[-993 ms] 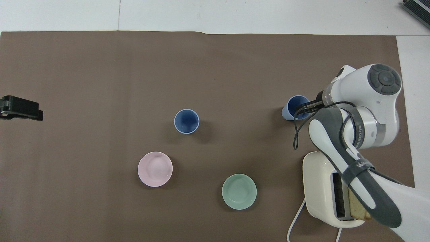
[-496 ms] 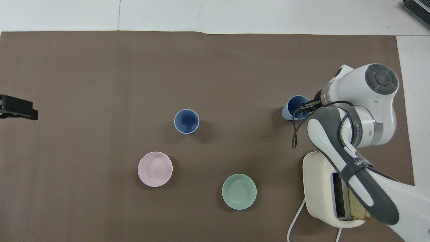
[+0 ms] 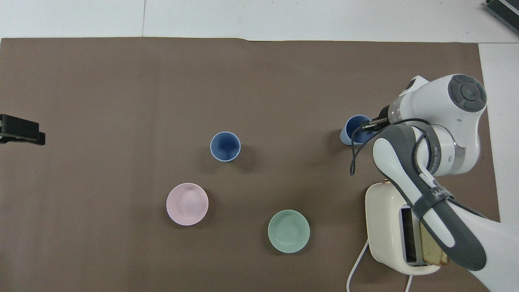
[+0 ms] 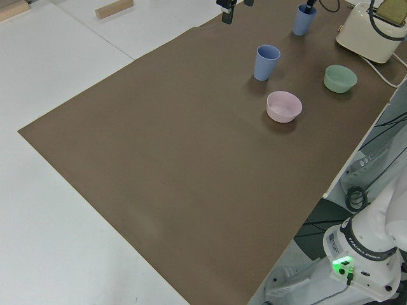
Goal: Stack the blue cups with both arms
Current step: 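Carry the blue cup with the right gripper over the first cup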
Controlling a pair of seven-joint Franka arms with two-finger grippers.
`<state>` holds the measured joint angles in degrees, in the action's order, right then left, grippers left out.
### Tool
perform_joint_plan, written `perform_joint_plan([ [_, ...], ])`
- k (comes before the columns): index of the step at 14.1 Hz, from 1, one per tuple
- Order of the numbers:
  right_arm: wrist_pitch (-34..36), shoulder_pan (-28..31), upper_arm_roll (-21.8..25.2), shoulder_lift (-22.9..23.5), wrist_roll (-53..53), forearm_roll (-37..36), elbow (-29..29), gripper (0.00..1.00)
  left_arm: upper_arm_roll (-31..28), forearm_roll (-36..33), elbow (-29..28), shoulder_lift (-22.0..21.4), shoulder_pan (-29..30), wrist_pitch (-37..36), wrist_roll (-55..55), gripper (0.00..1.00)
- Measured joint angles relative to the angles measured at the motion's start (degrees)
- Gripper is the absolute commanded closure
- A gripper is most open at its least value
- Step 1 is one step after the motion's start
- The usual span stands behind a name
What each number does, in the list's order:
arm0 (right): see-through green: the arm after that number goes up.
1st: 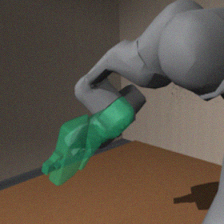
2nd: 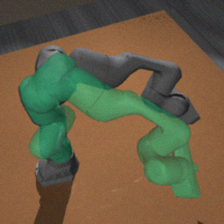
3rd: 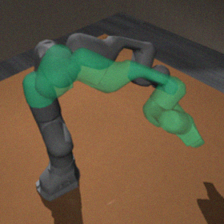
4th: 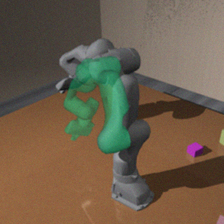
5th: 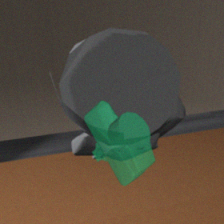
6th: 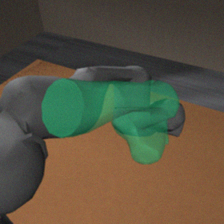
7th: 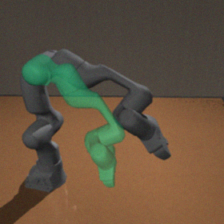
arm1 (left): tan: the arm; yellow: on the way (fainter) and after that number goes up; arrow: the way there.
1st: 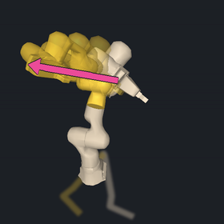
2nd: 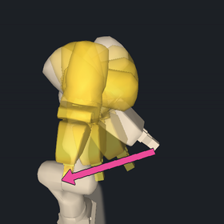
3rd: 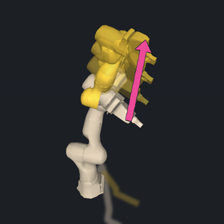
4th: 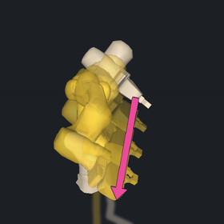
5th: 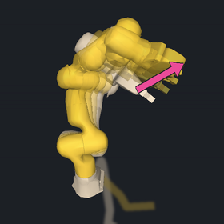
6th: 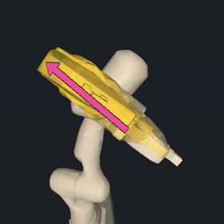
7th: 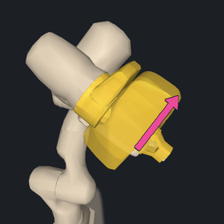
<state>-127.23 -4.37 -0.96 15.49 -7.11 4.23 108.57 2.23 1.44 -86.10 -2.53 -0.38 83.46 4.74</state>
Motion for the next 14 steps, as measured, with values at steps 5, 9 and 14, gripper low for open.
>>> perform_joint_plan([
  [5,2.84,-0.07,-0.8,-0.31,0.31,0.08,-3.25,1.0,0.07,0.0,0.0,0.0,0.0,0.0,0.0,0.0],
  [9,11.89,-0.45,-3.12,-3.56,4.76,0.12,-8.24,1.0,0.07,0.0,0.0,0.0,0.0,0.0,0.0,0.0],
  [14,17.5,-2.03,-6.53,-5.15,13.55,0.1,-12.4,1.0,0.07,0.0,0.0,0.0,0.0,-0.01,0.0,0.0],
])
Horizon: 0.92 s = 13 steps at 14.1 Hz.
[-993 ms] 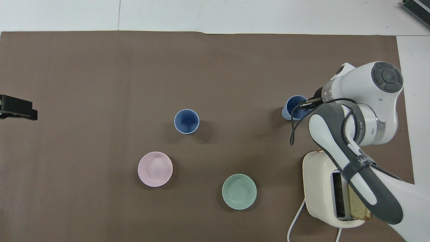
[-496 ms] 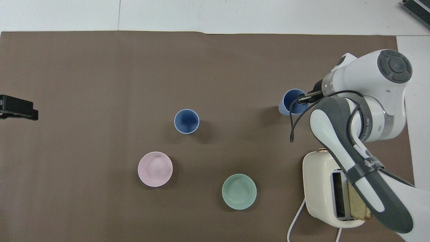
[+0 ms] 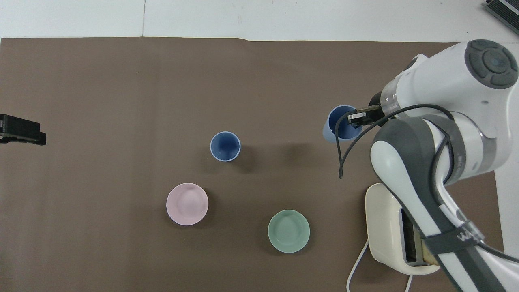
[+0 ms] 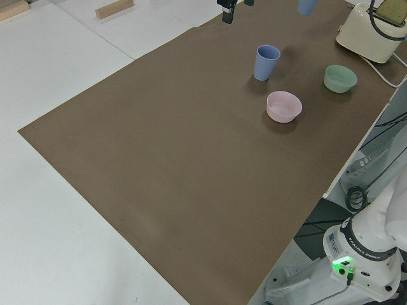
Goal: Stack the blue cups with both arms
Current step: 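Carry the blue cup with the right gripper over the first cup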
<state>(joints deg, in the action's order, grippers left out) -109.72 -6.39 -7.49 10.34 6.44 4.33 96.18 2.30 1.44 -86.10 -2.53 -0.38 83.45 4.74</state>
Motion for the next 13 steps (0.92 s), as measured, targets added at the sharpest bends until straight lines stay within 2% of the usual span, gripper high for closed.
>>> perform_joint_plan([
  [7,0.0,-10.01,-0.32,0.14,13.14,-0.21,-1.85,1.0,0.0,0.0,0.0,0.0,0.0,-0.01,0.0,0.0],
  [13,0.63,-15.41,-0.41,3.26,20.99,-2.32,-8.11,1.0,0.0,0.0,0.0,0.0,0.0,-0.01,0.0,0.0],
])
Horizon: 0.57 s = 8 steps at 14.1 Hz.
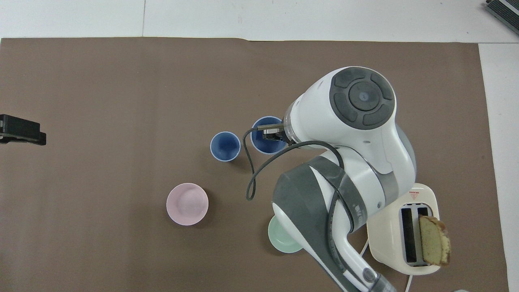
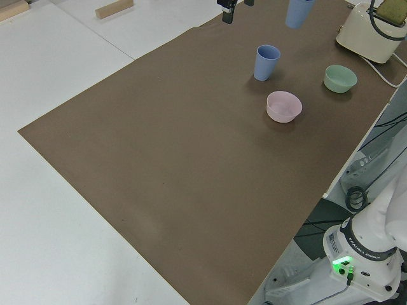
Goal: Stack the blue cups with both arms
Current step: 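Carry the blue cup with the right gripper over the first cup, then lower the held cup into the first blue cup with the right gripper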
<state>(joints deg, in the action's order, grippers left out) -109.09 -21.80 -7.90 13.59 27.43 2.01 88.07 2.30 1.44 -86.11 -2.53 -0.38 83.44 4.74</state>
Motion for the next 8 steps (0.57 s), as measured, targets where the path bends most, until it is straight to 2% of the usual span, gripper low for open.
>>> perform_joint_plan([
  [2,0.05,-2.06,0.01,2.16,3.36,-0.43,-2.81,1.0,0.0,0.0,0.0,0.0,0.0,0.0,0.0,0.0],
  [5,0.04,-7.59,0.05,9.01,11.03,-3.34,-9.69,1.0,0.0,0.0,0.0,0.0,0.0,0.0,0.0,0.0],
  [8,0.02,-9.34,0.25,13.64,12.97,-3.85,-13.62,1.0,0.0,0.0,0.0,0.0,0.0,-0.01,0.0,0.0],
])
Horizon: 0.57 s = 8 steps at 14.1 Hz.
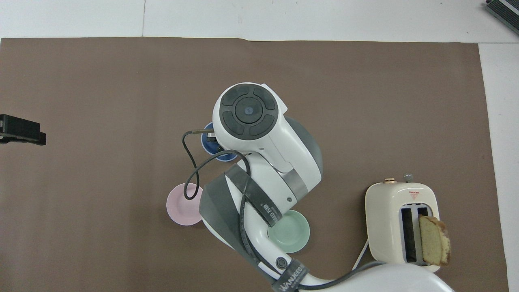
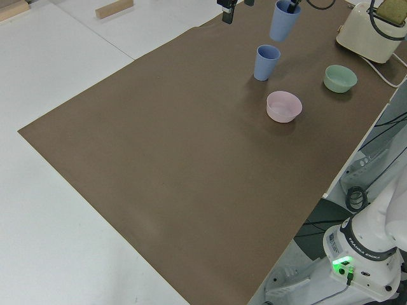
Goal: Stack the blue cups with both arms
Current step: 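Lower the held cup into the first blue cup with the right gripper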
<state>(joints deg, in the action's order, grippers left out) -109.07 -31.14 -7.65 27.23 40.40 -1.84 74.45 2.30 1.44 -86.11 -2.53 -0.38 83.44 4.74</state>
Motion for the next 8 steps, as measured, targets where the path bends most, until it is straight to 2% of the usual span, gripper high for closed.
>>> perform_joint_plan([
  [8,-0.22,-0.16,0.41,1.59,1.13,-0.33,-1.46,1.0,0.0,0.0,0.0,0.0,0.0,0.0,0.0,0.0],
])
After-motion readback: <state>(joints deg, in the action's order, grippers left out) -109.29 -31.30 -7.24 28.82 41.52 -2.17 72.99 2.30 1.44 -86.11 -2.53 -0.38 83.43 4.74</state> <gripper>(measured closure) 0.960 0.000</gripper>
